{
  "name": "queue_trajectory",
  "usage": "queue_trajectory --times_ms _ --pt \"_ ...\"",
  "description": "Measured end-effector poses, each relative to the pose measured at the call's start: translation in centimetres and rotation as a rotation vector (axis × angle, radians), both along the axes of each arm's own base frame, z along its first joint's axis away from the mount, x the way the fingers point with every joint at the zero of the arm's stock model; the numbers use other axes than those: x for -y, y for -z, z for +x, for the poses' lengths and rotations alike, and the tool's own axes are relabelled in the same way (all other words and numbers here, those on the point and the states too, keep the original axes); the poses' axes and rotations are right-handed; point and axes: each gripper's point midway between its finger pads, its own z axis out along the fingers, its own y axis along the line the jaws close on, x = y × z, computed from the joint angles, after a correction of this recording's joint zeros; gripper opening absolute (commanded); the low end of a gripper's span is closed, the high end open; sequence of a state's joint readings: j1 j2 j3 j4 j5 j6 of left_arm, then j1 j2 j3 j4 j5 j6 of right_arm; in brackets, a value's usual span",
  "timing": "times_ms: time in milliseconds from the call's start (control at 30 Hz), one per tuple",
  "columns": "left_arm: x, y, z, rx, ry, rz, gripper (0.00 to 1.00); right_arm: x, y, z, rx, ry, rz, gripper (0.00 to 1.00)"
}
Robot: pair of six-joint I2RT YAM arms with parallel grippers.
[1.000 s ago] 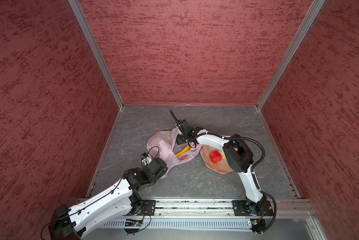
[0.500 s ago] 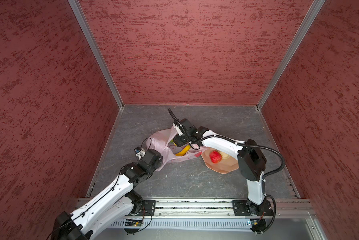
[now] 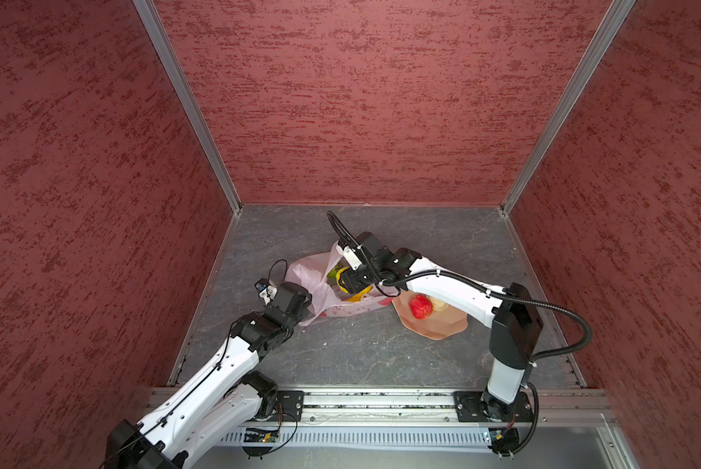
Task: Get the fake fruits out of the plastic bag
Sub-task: 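Lift the yellow lemon out of the bag with the right gripper, then move the yellow lemon over the peach bowl and lower it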
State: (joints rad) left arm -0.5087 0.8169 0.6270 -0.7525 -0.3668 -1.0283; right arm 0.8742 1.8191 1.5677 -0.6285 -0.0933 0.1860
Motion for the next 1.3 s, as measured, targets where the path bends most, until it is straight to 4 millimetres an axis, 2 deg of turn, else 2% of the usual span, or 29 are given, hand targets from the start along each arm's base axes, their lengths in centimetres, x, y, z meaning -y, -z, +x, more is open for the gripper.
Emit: queue_trajectory --times_ms 133,233,400,600,733,867,967,1100,1167,1300 --pt "-0.5 -0.5 0.1 0.015 -0.012 0.002 0.13 0.7 -1.7 -0.7 0.012 -0.004 0.012 0.46" --pt "-0.9 -0.7 0.1 0.024 -0.022 -0.001 0.13 1.4 -4.0 -1.2 0.038 -0.004 0.041 0.46" --pt "-1.1 -1.0 0.0 0.039 -0.032 -0.010 0.13 1.9 -10.0 -1.4 0.131 -0.005 0.127 0.46" --pt "-1.1 -1.1 -0.2 0.047 -0.020 -0.019 0.13 2.3 -16.9 0.2 0.280 0.037 0.205 0.47" --pt "-1.1 -1.3 -0.5 0.060 -0.014 -0.033 0.13 4.1 -18.8 2.1 0.339 0.104 0.205 0.47" --pt "-1.1 -1.4 -0.8 0.062 -0.007 -0.032 0.13 8.3 -18.9 5.5 0.371 0.236 0.168 0.47" --pt "-1.2 -1.4 -0.9 0.058 -0.002 -0.026 0.14 12.7 -17.4 7.3 0.367 0.350 0.118 0.47" --pt "-1.3 -1.3 -0.9 0.053 0.005 -0.016 0.14 18.3 -13.1 7.9 0.307 0.489 0.053 0.47" --pt "-1.4 -1.2 -0.9 0.047 0.007 -0.009 0.14 21.0 -10.2 7.7 0.257 0.554 0.017 0.47" --pt "-1.4 -0.8 -0.8 0.029 0.014 0.006 0.14 24.1 -5.3 7.1 0.176 0.639 -0.029 0.47"
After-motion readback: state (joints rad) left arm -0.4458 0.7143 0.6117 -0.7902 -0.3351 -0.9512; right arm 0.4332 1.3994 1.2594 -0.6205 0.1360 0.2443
